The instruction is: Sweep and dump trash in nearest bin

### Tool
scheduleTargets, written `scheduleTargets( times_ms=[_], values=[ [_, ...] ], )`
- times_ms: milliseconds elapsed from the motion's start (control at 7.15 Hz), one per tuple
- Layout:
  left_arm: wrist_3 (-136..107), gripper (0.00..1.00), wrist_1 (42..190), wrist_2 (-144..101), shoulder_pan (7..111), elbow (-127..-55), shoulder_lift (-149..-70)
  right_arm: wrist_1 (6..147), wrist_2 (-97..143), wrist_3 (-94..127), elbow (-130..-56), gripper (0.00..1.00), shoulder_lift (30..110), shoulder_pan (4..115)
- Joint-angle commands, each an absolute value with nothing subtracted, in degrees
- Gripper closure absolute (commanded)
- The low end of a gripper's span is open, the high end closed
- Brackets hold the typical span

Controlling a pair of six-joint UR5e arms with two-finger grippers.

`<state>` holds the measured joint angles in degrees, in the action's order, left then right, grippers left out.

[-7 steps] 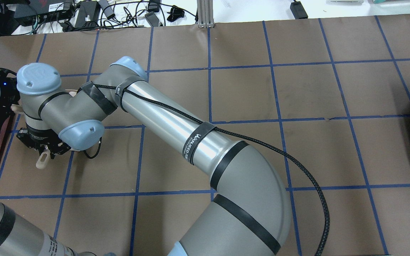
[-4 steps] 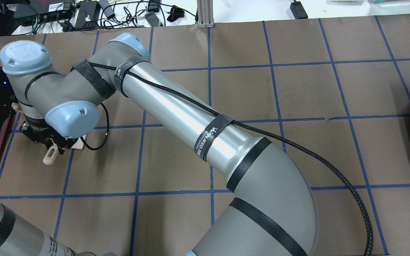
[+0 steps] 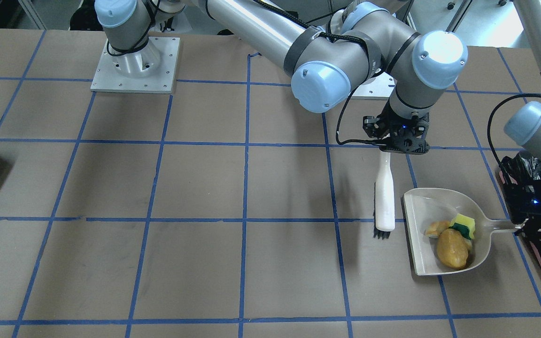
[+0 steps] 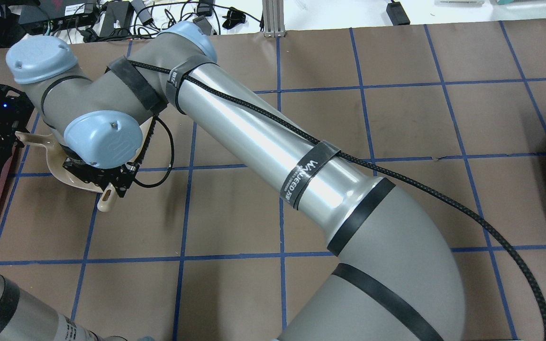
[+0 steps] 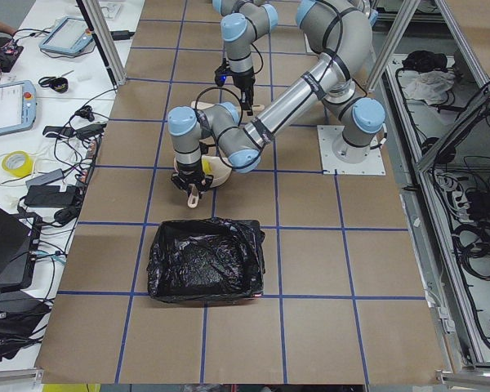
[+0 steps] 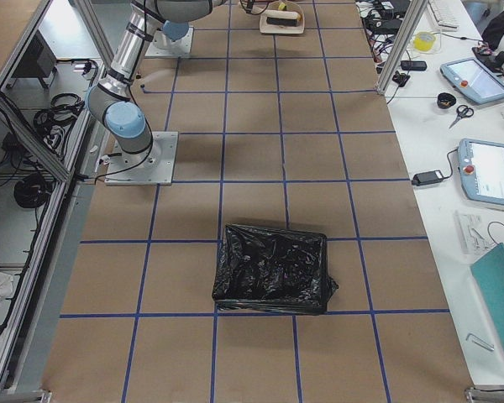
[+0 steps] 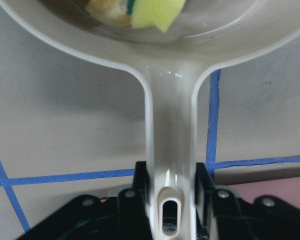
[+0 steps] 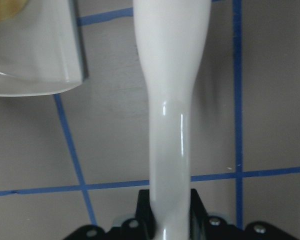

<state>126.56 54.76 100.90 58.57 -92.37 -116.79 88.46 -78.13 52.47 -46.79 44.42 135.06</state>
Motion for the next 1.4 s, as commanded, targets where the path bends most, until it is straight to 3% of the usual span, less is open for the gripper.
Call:
scheduleTargets(
  times_ms=[0, 559, 1258],
  values=[
    [126.5, 1.00, 58.0, 99.6, 58.2, -91.9, -115.8, 90.2, -82.1, 49.1, -61.9, 1.00, 53.0, 131.8],
    [120.1, 1.00, 71.8, 89.9, 52.5, -84.6, -113.1, 97.0, -86.7, 38.1, -88.1, 1.00, 69.3, 124.4],
    [110.6, 1.00, 80.1, 84.4, 38.2, -72.1, -113.8, 100.3, -87.1, 34.4, -98.6, 1.00, 74.5, 121.9]
  ],
)
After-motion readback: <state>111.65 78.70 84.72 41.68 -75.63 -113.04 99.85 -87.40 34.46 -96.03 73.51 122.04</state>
